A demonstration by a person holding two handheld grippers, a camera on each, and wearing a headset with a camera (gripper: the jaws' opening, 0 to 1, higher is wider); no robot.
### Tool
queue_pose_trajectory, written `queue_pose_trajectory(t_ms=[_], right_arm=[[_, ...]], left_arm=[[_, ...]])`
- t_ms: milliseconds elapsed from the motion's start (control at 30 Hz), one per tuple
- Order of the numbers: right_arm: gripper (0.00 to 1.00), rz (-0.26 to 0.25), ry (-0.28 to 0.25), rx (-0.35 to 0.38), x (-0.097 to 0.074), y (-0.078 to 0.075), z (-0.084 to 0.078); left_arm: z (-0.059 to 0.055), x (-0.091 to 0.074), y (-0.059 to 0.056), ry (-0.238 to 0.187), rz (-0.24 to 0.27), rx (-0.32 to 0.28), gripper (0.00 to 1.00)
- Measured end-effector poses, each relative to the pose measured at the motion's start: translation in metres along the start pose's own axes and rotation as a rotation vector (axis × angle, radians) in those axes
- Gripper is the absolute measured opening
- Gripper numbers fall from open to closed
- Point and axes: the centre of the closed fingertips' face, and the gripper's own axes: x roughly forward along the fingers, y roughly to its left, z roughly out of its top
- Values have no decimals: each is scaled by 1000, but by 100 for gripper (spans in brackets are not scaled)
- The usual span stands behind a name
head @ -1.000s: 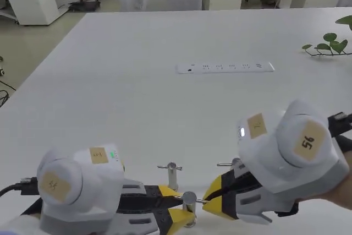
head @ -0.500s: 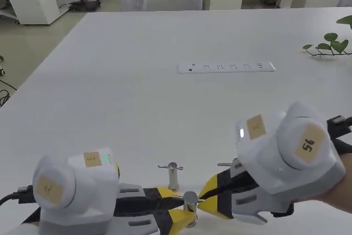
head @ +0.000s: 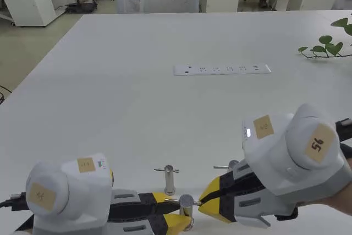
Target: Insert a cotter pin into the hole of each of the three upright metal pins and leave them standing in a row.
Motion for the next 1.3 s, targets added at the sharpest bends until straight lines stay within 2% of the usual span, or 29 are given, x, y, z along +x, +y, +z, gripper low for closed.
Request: queue_pose_trajectory(t_ms=[367, 600, 700, 767, 900, 967, 1033, 1133, 1200, 1300], right_arm=[[5, -3, -13, 18, 2, 1, 2], [14, 5, -37, 27, 2, 3, 2], [17, 4, -56, 48, 4, 2, 3], [19, 8, -71, 53, 5, 3, 4], [19, 17, -83, 74, 9, 5, 4], [21, 21, -87, 78, 11, 5, 4], [21, 24, -89, 81, 13, 5, 4], [22, 24, -91, 78, 16, 5, 5], [22, 25, -94, 78, 18, 5, 5], [22, 24, -96, 81, 20, 3, 6]], left_arm=[[0, 0, 0, -7, 3, -23, 12], [0, 0, -2, -11, -7, -51, 16], [-3, 0, -4, 5, -13, -49, 22], [-4, -1, -11, 10, -39, -91, 25], [-5, -7, -16, 24, -47, -77, 39], [-8, -10, -13, 39, -23, -70, 44], [-6, -13, -7, 25, 19, -65, 50], [-4, -18, -8, 15, 27, -67, 63], [-3, -20, -8, 10, 45, -65, 76], [-1, -23, -9, 7, 50, -72, 82]])
